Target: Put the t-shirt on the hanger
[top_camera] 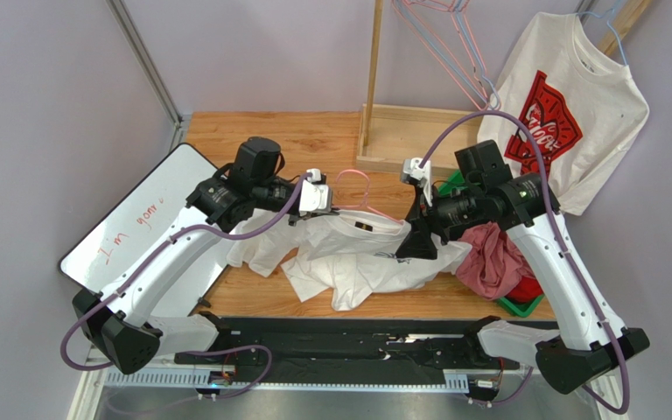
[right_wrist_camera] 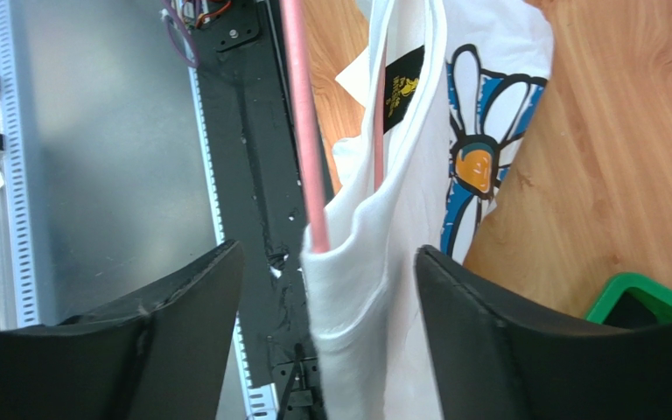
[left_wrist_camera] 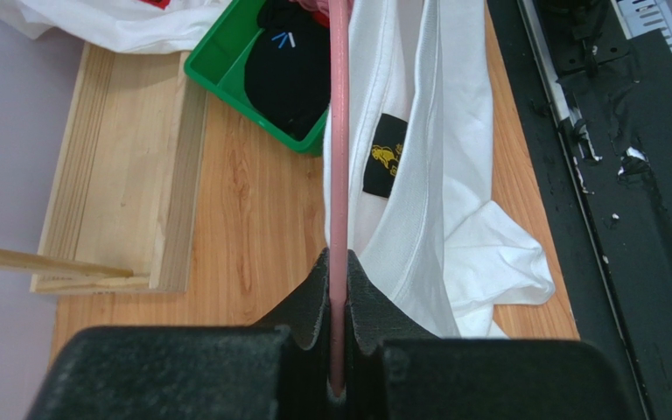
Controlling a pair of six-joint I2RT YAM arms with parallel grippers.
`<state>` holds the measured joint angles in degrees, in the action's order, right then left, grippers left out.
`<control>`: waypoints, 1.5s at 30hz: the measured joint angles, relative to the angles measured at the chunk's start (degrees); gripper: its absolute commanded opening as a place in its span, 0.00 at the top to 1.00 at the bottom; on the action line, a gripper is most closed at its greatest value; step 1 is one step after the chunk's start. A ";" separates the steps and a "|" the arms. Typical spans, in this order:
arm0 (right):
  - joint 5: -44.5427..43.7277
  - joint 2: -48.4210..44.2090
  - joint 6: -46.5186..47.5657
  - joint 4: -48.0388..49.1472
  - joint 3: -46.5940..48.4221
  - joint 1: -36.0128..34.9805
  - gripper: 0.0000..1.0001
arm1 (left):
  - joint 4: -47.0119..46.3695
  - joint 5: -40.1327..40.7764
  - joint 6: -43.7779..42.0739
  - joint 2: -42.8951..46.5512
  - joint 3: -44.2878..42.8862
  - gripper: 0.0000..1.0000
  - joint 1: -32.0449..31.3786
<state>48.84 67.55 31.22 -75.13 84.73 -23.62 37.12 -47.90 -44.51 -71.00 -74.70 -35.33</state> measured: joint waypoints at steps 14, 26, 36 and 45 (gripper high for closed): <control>-4.20 -3.45 -0.83 0.90 -7.69 0.15 0.28 | 1.01 -0.13 -0.20 -0.02 -1.22 1.00 -2.10; -4.11 -6.32 2.84 2.03 -11.61 -0.48 1.00 | 0.37 0.98 -0.13 -0.11 -1.22 1.00 -2.21; -5.92 -4.98 3.52 -0.74 -5.46 0.07 0.00 | 0.92 0.15 -1.05 -0.13 -1.22 1.00 -2.21; -7.82 -2.47 7.10 -2.10 -0.15 0.20 0.07 | 1.92 0.17 -2.38 -0.13 -1.11 1.00 -2.21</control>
<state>41.01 65.08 38.33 -77.23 84.58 -23.42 39.05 -47.72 -46.89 -71.13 -75.81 -37.54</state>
